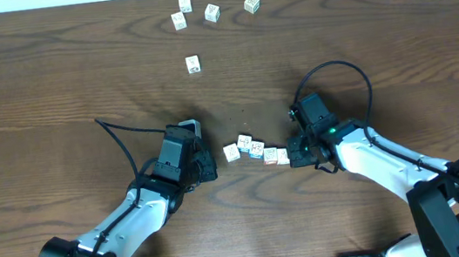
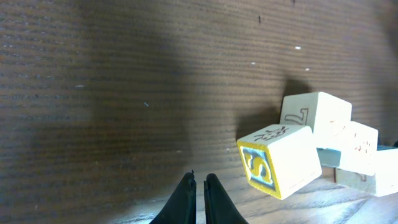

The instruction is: Lift 5 blocks

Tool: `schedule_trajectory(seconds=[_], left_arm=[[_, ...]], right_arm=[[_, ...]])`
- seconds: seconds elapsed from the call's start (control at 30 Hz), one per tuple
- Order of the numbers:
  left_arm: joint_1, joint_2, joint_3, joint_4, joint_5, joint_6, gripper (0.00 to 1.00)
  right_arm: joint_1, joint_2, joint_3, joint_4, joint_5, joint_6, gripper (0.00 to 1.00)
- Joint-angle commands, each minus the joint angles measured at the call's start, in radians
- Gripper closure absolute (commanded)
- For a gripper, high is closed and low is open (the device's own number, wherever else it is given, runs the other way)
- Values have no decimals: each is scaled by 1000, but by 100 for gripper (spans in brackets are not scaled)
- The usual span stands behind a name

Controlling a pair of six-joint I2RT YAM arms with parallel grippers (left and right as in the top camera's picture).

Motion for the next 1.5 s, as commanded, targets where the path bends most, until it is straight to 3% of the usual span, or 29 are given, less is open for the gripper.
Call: schedule_trajectory(seconds=[0.0,0.5,1.47], left_arm=[[4,0,12,-12,-21,43,93],[2,0,12,45,104,31,93],[-11,127,45,116,103,-108,93]], right_arm=[[-58,6,11,-2,48,39,99],[-99,6,54,-37,-113,-10,99],[-15,6,54,-31,-141,-5,99]])
